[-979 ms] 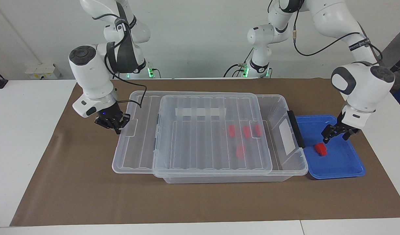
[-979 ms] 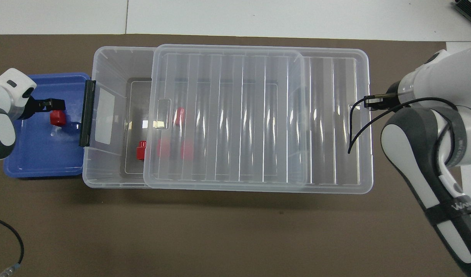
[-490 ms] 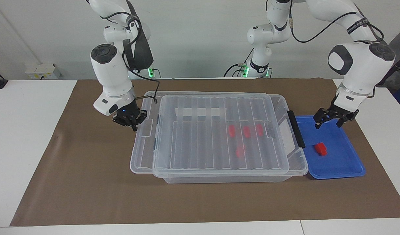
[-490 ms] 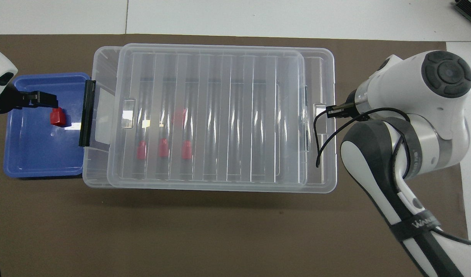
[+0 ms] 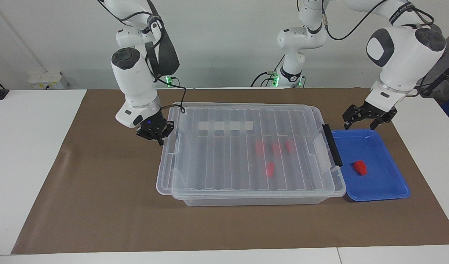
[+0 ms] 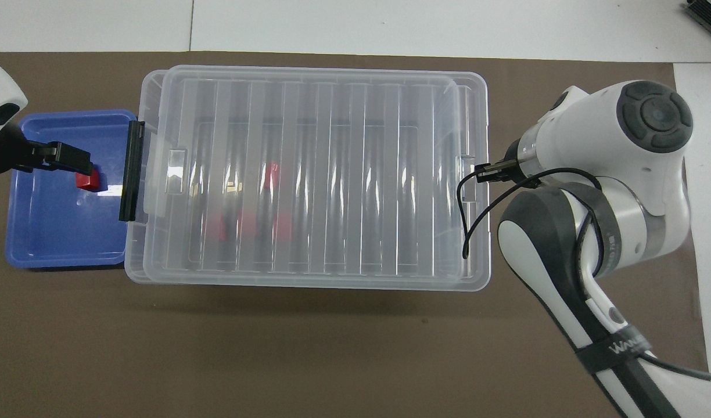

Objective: Place red block in blue tray from box

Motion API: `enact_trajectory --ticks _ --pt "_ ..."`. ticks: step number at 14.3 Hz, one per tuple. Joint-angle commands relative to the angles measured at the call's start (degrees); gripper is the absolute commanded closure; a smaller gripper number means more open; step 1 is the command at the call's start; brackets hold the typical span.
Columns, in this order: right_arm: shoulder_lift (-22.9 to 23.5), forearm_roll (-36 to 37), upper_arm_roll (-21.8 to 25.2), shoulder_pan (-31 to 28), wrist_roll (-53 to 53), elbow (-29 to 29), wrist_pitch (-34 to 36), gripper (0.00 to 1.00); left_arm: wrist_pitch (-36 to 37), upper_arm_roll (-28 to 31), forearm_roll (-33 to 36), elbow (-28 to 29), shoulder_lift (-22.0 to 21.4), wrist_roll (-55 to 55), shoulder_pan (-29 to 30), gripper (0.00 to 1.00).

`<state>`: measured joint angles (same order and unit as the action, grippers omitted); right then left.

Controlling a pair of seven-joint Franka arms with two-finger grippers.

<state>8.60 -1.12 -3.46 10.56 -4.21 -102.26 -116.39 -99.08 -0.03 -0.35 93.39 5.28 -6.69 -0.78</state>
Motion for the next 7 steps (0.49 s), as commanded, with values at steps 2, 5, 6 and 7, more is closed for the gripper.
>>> enact_trajectory --ticks 2,5,6,7 --pt "-0.69 -1.78 -0.50 1.30 1.40 -0.22 0.90 1.00 4.52 0.29 0.97 3.35 -7.36 -0.70 -1.50 0.00" --pt "-0.69 -1.78 -0.76 1.48 1.40 -0.22 0.90 1.00 6.17 1.08 1.06 4.35 -10.98 -1.05 -4.05 0.00" --pt "-0.69 -1.78 -0.76 1.48 1.40 -0.22 0.90 1.00 7.57 1.17 1.06 4.00 -11.77 -1.40 -4.14 0.00" --pt "-0.69 -1.95 -0.85 1.48 1.49 -0.14 0.90 1.00 9.67 1.17 1.14 4.00 -12.48 -1.40 -5.53 0.00"
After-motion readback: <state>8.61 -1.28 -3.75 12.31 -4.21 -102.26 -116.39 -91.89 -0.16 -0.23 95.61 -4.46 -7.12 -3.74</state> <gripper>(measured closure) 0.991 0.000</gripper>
